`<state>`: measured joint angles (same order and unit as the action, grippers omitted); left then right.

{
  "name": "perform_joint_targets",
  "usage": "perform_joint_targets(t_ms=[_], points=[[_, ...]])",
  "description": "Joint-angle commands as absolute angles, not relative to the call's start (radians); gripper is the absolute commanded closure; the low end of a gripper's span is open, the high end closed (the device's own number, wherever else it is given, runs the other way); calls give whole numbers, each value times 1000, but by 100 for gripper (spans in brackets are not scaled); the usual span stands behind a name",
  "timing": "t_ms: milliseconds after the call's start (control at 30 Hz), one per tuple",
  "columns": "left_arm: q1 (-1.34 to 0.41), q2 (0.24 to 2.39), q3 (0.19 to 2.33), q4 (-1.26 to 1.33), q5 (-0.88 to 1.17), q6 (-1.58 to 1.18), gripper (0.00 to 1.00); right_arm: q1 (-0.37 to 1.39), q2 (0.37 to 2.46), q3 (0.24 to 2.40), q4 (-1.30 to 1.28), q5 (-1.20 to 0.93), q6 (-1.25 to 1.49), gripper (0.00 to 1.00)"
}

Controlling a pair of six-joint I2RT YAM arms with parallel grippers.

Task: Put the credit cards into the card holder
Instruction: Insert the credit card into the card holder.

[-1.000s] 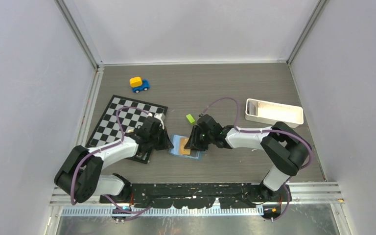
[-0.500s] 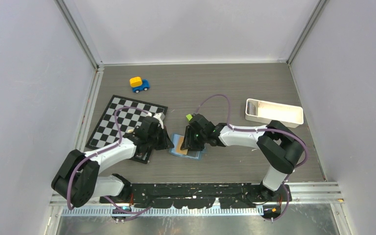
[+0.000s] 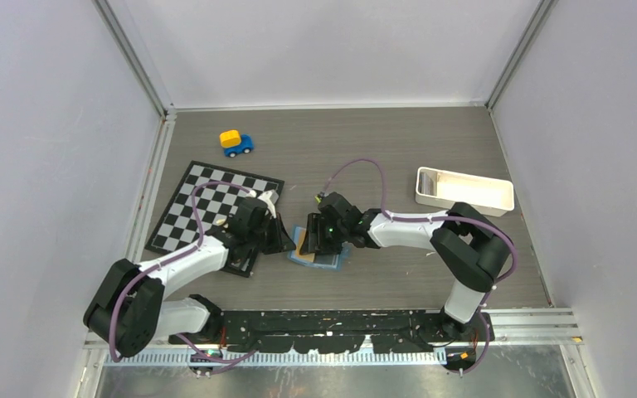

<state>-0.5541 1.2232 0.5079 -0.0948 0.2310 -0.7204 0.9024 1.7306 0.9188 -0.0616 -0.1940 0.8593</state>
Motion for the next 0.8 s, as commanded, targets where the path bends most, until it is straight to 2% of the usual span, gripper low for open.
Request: perform_joint_targets(t_ms=[0,333,633,767], points=[[-558,1197,502,-84,284,-693,100,913,1731,911,25,-202,769,45],[-558,1170,503,-90,296,-680,100,913,1682,902,18,-185,608,44],[-557,1144,509,-123,254,-687,100,912,1539,928,-236,-75,602,40],[-557,1143,511,-126,252,-691,100,913,1458,917,-351,45,665,39]])
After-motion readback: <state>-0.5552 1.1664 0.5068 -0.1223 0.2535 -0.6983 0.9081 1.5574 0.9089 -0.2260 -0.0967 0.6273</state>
